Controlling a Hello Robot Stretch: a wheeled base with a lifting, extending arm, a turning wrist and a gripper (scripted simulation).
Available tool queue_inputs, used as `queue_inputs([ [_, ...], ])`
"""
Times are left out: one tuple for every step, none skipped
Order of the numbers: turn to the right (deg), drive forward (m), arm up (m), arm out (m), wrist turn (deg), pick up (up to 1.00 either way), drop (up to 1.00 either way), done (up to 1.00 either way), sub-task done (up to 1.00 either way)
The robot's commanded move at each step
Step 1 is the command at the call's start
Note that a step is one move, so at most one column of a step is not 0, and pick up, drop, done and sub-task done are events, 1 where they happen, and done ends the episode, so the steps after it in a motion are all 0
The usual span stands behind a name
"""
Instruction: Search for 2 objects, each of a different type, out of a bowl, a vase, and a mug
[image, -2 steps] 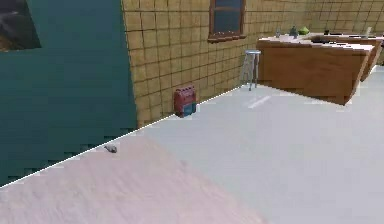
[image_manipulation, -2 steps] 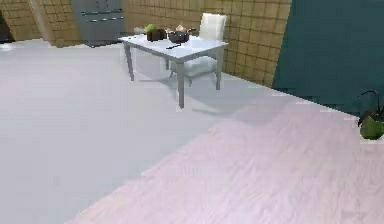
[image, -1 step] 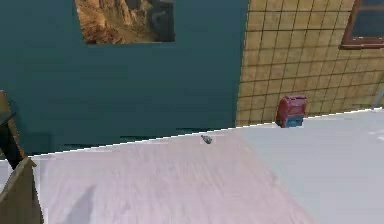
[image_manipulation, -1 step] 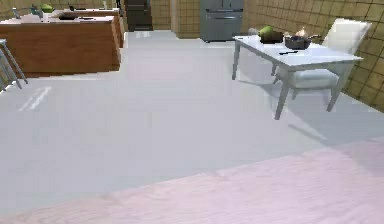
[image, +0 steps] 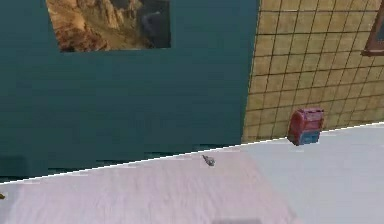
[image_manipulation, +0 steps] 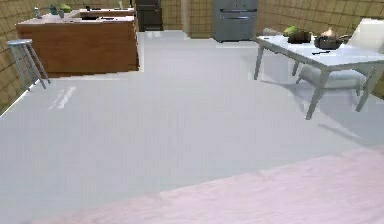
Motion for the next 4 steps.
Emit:
queue_inputs([
  [-12.0, 0.0, 0.0, 0.0, 0.0, 0.0, 0.0, 0.0, 0.0],
  [0.0, 0.85, 0.0, 0.0, 0.0, 0.0, 0.0, 0.0, 0.0],
  [-45.0, 0.0, 0.0, 0.0, 0.0, 0.0, 0.0, 0.0, 0.0],
  [-3.0, 0.0, 0.0, 0.0, 0.0, 0.0, 0.0, 0.0, 0.0],
])
